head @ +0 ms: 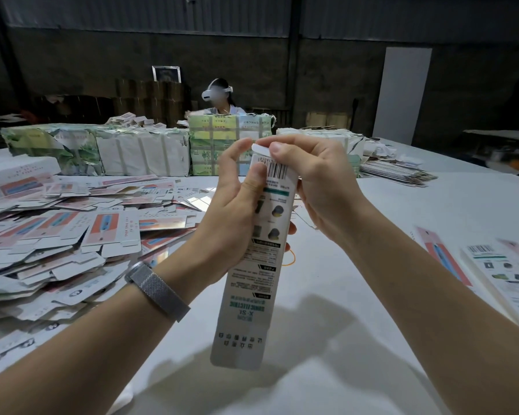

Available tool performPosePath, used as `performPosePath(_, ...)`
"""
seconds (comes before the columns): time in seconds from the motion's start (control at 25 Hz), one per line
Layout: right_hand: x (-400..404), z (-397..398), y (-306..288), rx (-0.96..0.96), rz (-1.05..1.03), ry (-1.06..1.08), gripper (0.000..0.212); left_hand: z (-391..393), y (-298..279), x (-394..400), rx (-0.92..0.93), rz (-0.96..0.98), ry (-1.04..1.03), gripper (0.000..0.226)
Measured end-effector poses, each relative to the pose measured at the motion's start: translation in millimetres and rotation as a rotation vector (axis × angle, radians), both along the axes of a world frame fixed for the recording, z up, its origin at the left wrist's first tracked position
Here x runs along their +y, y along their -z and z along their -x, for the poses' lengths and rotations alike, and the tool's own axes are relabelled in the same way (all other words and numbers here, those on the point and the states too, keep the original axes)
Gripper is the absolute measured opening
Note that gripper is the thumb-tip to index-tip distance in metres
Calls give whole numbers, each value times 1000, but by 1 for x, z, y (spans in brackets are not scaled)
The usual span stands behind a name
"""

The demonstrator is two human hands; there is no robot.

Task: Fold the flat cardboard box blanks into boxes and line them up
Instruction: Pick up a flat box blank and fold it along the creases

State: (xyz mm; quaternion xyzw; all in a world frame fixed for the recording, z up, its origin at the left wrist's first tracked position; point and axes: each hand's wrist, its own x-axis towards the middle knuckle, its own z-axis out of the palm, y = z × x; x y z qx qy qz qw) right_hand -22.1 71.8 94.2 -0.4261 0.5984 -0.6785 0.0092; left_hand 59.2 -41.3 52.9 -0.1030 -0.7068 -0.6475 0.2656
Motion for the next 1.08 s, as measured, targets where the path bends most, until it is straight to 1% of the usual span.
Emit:
performPosePath(0.16,2,2,-2,46,-17,7,23,-1,-1,-1,-6,36,-2,45)
performPosePath(0.36,8,8,-8,70,-169,-8,20,-1,-3,-4,-15,95,-50,42)
performPosePath(0.6,10,7,-8,213,-166,16,18,0,-2,-7,1,121,-72,40)
performPosePath(0.76,18,14,-14,208,-236,51,20,3,4,-5,6,193,-30,39)
performPosePath(0.92,23,17,-16,176,-299,29,21,4,6,-7,23,268,-30,44)
performPosePath(1.08,27,16,-21,225,-301,36,21,1,1,-7,48,272,1,43)
